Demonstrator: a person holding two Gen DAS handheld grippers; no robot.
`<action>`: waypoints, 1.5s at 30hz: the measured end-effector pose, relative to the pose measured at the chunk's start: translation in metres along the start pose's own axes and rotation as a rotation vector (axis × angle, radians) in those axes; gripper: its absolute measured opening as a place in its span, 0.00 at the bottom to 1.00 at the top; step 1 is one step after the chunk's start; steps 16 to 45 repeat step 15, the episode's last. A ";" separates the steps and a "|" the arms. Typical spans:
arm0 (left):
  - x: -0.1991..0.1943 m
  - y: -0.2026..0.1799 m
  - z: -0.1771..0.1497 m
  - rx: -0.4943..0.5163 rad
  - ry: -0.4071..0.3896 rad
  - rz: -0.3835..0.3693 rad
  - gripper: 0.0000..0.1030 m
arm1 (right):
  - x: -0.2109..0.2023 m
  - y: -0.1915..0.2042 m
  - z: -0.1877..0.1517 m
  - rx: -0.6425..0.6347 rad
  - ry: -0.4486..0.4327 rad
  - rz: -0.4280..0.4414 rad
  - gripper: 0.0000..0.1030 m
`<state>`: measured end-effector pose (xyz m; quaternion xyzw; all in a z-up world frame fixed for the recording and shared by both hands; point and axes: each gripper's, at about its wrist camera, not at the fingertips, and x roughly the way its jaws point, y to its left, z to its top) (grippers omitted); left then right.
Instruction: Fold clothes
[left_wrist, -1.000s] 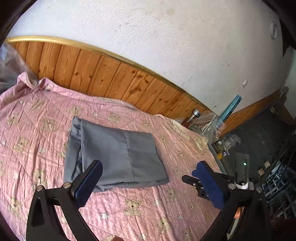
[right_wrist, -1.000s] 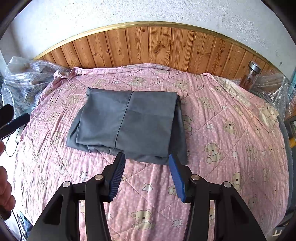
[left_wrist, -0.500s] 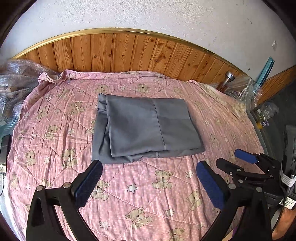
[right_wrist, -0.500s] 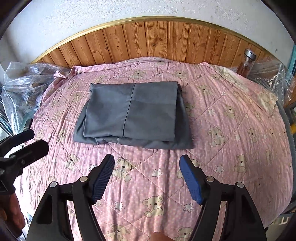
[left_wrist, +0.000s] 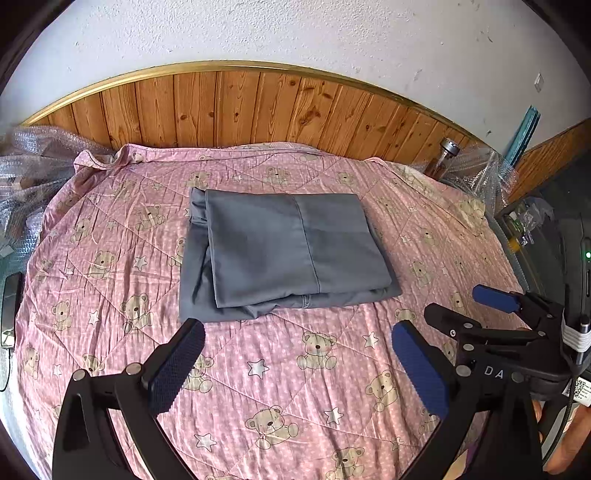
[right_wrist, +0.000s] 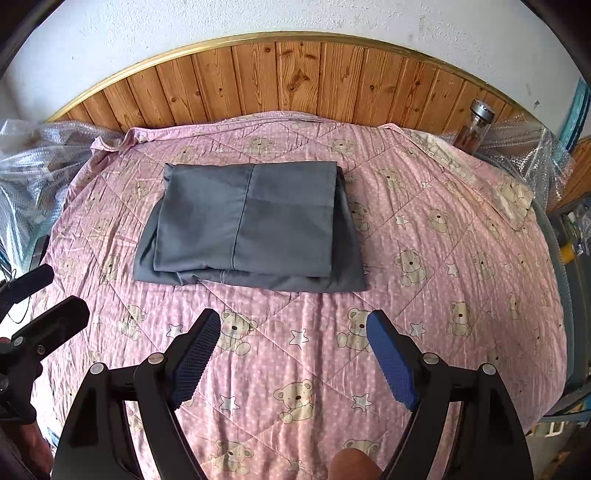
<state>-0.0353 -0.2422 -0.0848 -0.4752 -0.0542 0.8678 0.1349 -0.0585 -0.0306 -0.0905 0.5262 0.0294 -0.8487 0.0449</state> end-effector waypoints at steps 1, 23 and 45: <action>-0.001 0.001 0.000 0.000 -0.001 -0.002 0.99 | 0.000 0.000 0.000 0.000 -0.001 -0.002 0.79; 0.004 0.013 -0.008 -0.033 0.016 -0.012 0.99 | -0.012 0.006 0.005 0.013 -0.031 -0.037 0.80; 0.004 0.013 -0.008 -0.033 0.016 -0.012 0.99 | -0.012 0.006 0.005 0.013 -0.031 -0.037 0.80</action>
